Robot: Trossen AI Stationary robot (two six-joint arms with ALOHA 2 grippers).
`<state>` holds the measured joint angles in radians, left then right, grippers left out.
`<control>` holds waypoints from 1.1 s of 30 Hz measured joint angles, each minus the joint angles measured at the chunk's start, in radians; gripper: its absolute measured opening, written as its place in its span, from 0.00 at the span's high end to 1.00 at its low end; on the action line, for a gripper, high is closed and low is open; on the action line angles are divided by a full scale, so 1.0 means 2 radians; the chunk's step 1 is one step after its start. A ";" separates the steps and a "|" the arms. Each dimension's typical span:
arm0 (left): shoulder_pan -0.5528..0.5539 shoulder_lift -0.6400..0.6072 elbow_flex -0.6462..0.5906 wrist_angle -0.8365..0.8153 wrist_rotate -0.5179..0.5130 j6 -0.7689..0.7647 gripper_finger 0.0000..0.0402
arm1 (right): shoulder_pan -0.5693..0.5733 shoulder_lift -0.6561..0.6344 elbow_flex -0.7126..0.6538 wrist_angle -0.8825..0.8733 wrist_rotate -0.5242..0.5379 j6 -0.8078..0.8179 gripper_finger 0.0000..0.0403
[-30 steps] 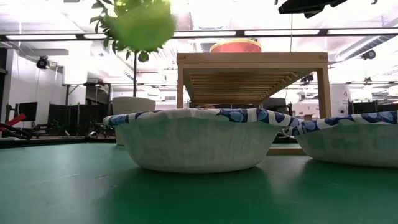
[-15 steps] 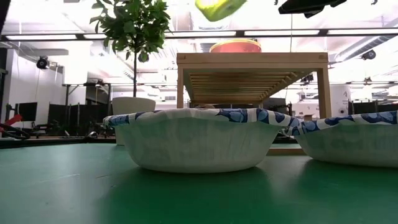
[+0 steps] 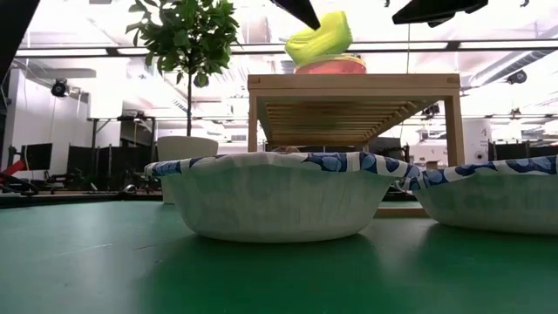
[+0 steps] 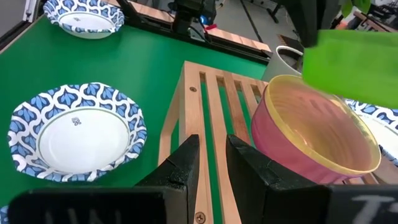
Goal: Place and stack bowls onto a shelf
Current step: Stack the green bowl on top of the yellow bowl, then stack the white patterned bowl on top of the other white patterned bowl on the shelf
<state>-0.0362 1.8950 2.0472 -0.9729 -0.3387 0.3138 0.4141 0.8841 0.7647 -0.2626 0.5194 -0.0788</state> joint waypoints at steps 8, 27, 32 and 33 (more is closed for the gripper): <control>0.002 0.001 0.000 0.003 0.000 0.000 0.94 | 0.000 0.000 0.000 0.000 0.000 0.000 0.83; -0.008 -0.006 -0.001 -0.098 0.074 -0.067 0.87 | 0.000 0.000 0.000 0.001 0.000 0.004 0.83; -0.023 -0.014 -0.038 -0.125 0.138 -0.110 0.87 | 0.000 0.000 0.000 0.001 -0.010 0.007 0.83; -0.029 -0.019 -0.053 -0.125 0.138 -0.112 0.87 | 0.000 0.000 0.000 0.001 -0.016 0.007 0.83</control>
<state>-0.0946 1.8576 1.9418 -1.2221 -0.0622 0.0890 0.4145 0.8841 0.7643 -0.2607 0.4877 -0.0640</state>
